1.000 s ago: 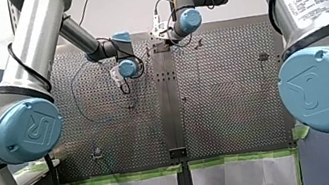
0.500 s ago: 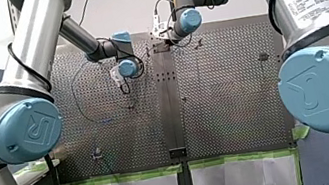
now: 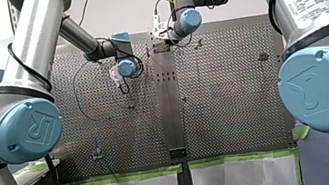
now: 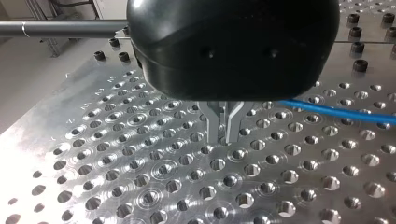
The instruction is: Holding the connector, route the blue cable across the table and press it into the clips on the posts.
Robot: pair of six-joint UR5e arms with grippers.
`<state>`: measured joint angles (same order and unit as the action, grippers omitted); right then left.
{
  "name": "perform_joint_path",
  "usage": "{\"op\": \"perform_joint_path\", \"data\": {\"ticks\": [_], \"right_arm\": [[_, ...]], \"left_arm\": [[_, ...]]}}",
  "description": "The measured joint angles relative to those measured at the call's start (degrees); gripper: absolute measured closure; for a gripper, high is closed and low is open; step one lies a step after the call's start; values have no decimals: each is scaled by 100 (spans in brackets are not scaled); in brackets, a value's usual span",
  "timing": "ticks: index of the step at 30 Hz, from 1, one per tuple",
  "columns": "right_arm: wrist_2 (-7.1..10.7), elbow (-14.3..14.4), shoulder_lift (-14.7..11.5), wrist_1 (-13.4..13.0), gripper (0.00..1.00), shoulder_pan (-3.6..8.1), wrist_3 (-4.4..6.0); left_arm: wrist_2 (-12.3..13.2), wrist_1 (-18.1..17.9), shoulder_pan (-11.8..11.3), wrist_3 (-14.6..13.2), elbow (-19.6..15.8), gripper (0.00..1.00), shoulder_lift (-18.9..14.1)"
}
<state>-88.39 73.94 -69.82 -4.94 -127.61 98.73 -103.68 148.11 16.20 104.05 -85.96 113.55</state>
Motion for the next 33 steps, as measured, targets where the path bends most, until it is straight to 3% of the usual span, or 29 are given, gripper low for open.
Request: {"op": "perform_joint_path", "data": {"ticks": [9, 10, 12, 17, 24, 33], "right_arm": [[0, 0, 0, 0, 100, 0, 0], [0, 0, 0, 0, 100, 0, 0], [-4, 6, -7, 6, 100, -6, -7], [-23, 164, -80, 126, 100, -116, -172], [-26, 250, -95, 165, 100, -148, -481], [-26, 254, -97, 167, 100, -149, -544]], "left_arm": [[0, 0, 0, -1, -1, 90, -1], [5, 9, 9, -10, -12, 78, -12], [15, 49, 47, -36, -52, 78, -53], [25, 245, 113, -66, -247, 78, -247], [26, 402, 121, -70, -589, 78, -500], [27, 413, 123, -70, -982, 78, -525]]}}
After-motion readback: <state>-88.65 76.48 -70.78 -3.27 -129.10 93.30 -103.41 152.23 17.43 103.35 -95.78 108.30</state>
